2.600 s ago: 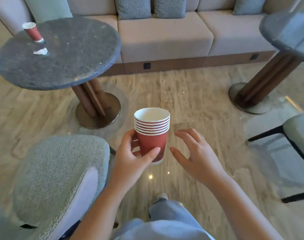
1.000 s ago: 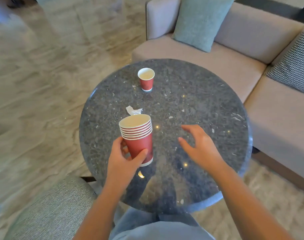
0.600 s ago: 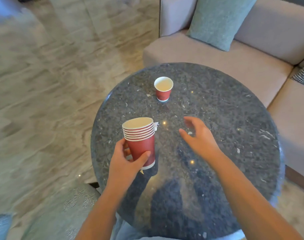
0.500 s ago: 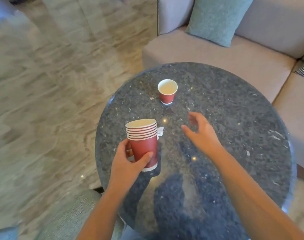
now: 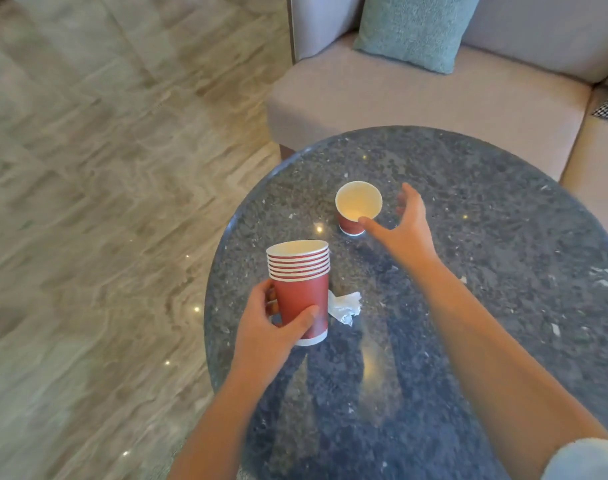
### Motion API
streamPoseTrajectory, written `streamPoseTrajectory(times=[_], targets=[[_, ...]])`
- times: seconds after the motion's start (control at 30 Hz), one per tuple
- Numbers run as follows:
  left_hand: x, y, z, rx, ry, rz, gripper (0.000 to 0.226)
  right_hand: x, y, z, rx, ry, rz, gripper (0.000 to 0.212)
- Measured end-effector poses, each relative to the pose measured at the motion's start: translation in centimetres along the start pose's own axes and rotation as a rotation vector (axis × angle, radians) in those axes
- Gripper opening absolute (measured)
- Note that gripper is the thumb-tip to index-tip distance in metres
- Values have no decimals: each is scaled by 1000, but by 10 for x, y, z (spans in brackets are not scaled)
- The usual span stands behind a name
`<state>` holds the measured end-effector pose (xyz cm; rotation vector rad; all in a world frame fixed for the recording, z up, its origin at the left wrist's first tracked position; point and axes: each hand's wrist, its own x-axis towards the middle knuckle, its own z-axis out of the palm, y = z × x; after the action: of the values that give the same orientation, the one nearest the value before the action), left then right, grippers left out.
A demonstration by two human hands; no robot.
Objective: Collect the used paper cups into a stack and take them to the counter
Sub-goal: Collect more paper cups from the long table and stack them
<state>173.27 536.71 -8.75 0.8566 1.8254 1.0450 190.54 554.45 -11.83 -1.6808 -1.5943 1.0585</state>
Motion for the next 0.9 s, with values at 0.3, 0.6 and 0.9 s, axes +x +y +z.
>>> streamPoseTrajectory(times=[0.3, 0.6, 0.9], targets=[[35, -1, -2, -6, -48, -34, 60, 28, -1, 35, -146, 7, -107, 101], [41, -4, 1, -35, -91, -49, 60, 29, 0, 36, -181, -6, -144, 86], [31, -3, 1, 22, -96, -37, 71, 4, -7, 15, -82, 111, -99, 78]])
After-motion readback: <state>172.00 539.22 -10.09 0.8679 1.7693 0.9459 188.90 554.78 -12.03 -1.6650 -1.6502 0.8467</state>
